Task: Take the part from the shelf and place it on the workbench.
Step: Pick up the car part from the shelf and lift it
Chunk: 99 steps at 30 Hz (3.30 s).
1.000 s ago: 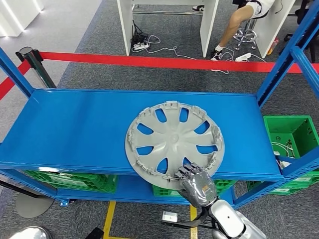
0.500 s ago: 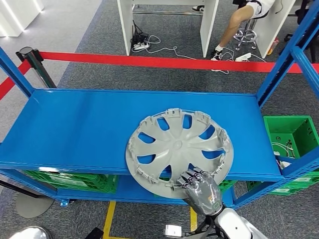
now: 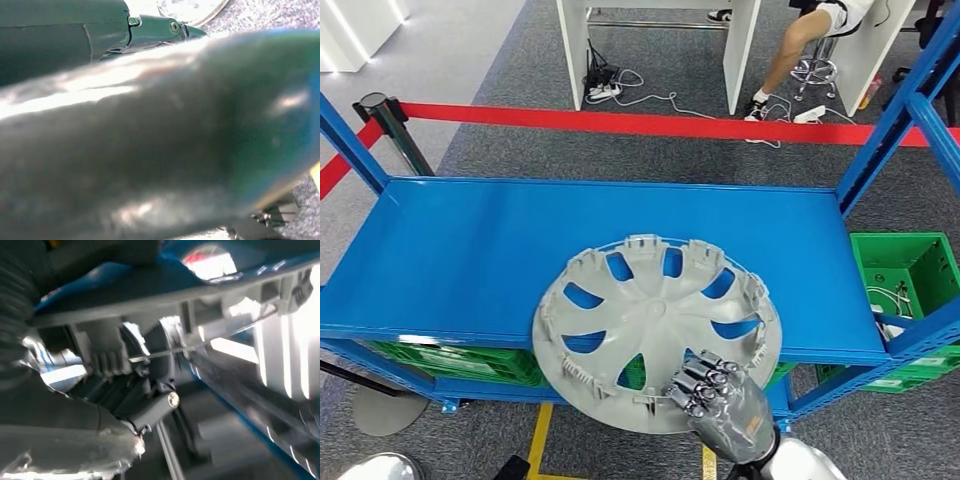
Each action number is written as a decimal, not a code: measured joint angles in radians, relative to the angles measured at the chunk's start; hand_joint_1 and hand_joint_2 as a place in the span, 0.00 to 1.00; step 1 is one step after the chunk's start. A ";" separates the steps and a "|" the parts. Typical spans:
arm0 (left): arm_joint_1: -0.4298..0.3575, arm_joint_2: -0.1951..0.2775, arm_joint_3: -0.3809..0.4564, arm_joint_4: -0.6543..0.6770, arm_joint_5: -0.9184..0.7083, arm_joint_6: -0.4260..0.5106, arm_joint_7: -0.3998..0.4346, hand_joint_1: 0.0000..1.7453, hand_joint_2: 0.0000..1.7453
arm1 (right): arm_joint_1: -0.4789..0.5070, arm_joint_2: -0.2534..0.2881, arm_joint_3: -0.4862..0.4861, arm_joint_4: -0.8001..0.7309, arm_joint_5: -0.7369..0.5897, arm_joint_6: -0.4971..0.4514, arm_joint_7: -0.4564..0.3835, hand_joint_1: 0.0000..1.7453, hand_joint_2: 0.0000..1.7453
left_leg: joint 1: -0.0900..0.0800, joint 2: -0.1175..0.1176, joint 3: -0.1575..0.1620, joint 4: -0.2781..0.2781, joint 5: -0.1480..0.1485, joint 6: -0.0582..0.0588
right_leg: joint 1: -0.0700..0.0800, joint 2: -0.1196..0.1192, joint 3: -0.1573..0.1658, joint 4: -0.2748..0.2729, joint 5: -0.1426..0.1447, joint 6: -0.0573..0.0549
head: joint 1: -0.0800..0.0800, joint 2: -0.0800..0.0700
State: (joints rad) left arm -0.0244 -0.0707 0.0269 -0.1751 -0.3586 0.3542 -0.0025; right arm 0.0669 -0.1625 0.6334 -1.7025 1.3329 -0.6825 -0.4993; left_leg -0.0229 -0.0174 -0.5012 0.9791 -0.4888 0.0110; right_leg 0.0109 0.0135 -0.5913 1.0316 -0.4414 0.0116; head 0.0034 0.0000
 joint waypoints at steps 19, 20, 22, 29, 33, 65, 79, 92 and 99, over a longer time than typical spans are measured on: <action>0.003 -0.017 -0.007 0.000 -0.060 0.053 0.006 0.00 1.00 | 0.084 0.255 -0.253 -0.325 -0.015 -0.002 -0.187 1.00 1.00 | 0.000 0.000 0.000 0.000 0.000 0.000 | 0.000 0.000 0.001 0.000 0.000 0.000 | 0.000 0.000; 0.003 -0.017 -0.009 0.000 -0.067 0.056 0.008 0.00 1.00 | 0.085 0.256 -0.255 -0.330 -0.016 -0.002 -0.187 1.00 1.00 | 0.000 0.000 0.000 0.000 0.000 0.000 | 0.000 0.000 0.000 0.000 0.000 0.000 | 0.000 0.000; 0.003 -0.017 -0.016 0.000 -0.081 0.061 0.015 0.00 1.00 | 0.086 0.256 -0.257 -0.336 -0.015 -0.002 -0.187 1.00 1.00 | 0.000 0.000 0.000 0.000 0.000 0.000 | 0.000 0.000 0.000 0.000 0.000 0.000 | 0.000 0.000; 0.003 -0.016 -0.047 0.000 -0.122 0.074 0.029 0.00 1.00 | 0.090 0.256 -0.262 -0.348 -0.008 -0.002 -0.187 1.00 1.00 | 0.000 0.000 0.000 0.000 0.000 0.000 | 0.000 0.000 0.000 0.000 0.000 0.000 | 0.000 0.000; 0.003 -0.016 -0.059 0.000 -0.126 0.070 0.034 0.00 1.00 | 0.090 0.256 -0.262 -0.351 0.001 -0.002 -0.186 1.00 1.00 | 0.000 0.000 0.000 0.000 0.000 0.000 | 0.000 0.000 0.000 0.000 0.000 0.000 | 0.000 0.000; 0.002 -0.016 -0.064 0.000 -0.135 0.073 0.040 0.00 1.00 | 0.074 0.258 -0.263 -0.383 0.069 -0.002 -0.185 1.00 1.00 | 0.015 0.010 0.012 -0.041 0.034 0.020 | -0.016 -0.004 -0.107 0.210 -0.099 0.041 | 0.008 0.000; -0.003 -0.012 -0.063 0.000 -0.133 0.076 0.041 0.00 1.00 | 0.075 0.261 -0.261 -0.379 0.066 -0.002 -0.185 1.00 1.00 | 0.035 0.008 -0.094 0.165 -0.093 -0.058 | -0.031 0.003 -0.054 0.031 0.017 0.003 | 0.000 0.000; -0.005 -0.013 -0.062 0.000 -0.128 0.078 0.043 0.00 1.00 | 0.077 0.261 -0.261 -0.377 0.062 -0.002 -0.186 1.00 1.00 | 0.020 0.007 -0.021 0.010 0.012 -0.011 | -0.024 -0.003 -0.109 0.012 0.085 0.037 | 0.001 0.000; -0.005 -0.013 -0.058 0.000 -0.127 0.081 0.044 0.00 1.00 | 0.076 0.261 -0.262 -0.372 0.059 -0.002 -0.186 1.00 1.00 | 0.011 0.015 -0.099 0.009 0.082 0.010 | -0.015 -0.005 -0.101 0.247 -0.088 0.036 | 0.003 0.000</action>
State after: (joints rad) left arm -0.0299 -0.0841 -0.0313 -0.1747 -0.4852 0.4350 0.0412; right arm 0.1427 0.0988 0.3717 -2.0748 1.3919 -0.6847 -0.6851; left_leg -0.0120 -0.0028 -0.6006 0.9882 -0.4070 0.0206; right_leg -0.0045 0.0081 -0.6923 1.2782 -0.5290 0.0479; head 0.0064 0.0000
